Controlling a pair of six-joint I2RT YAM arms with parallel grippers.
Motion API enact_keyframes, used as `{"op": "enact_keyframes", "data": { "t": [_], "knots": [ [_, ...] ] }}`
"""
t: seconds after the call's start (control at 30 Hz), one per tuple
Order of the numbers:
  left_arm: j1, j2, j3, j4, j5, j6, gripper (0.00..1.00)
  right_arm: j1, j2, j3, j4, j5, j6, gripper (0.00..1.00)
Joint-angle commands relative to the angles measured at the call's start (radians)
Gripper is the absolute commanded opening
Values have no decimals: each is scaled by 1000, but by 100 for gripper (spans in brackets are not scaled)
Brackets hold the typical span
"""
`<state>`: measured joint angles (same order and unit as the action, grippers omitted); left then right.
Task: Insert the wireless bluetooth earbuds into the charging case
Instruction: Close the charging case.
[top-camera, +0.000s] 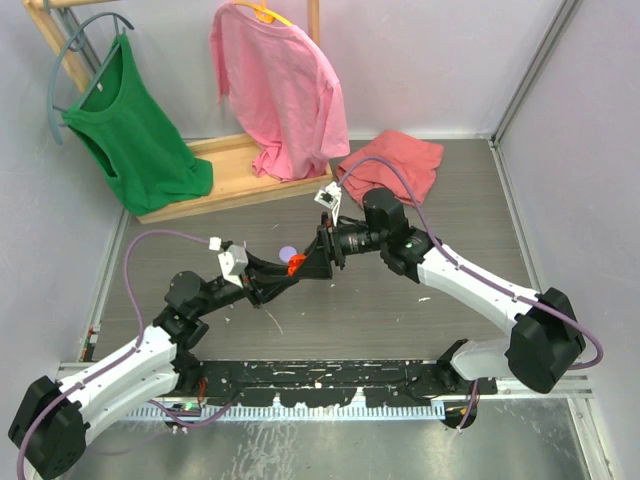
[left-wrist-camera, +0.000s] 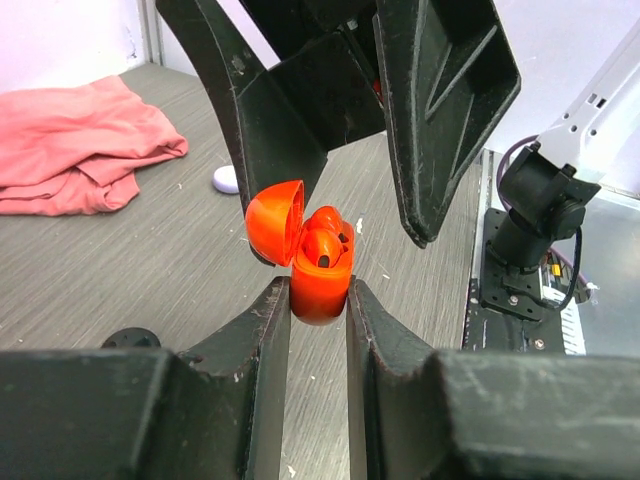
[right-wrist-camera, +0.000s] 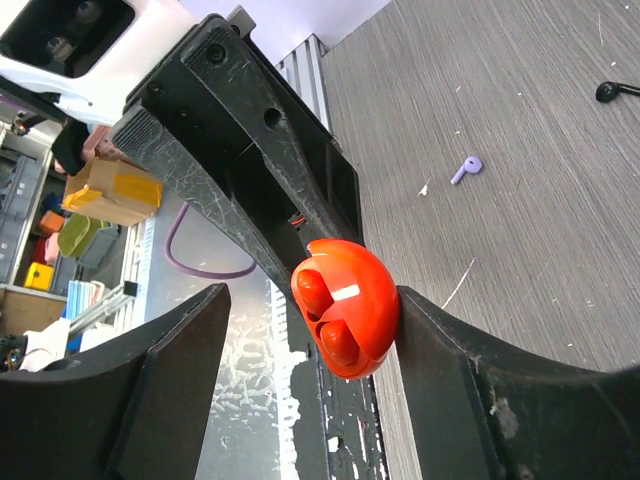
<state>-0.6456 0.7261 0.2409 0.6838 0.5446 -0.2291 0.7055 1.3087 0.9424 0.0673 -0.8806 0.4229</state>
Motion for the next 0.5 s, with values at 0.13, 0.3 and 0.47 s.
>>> {"op": "enact_keyframes", "data": {
  "t": [0.13, 0.3, 0.47],
  "knots": [
    [0, 32, 26, 51, -81, -53, 0, -9, -49, 8, 84, -95, 0, 69],
    [1, 39, 26, 50, -92, -82, 0, -19, -63, -1, 83, -79, -11, 69],
    [0, 53, 27, 68, -101, -132, 0, -35, -108, -38, 83, 2, -70, 69]
  ]
}}
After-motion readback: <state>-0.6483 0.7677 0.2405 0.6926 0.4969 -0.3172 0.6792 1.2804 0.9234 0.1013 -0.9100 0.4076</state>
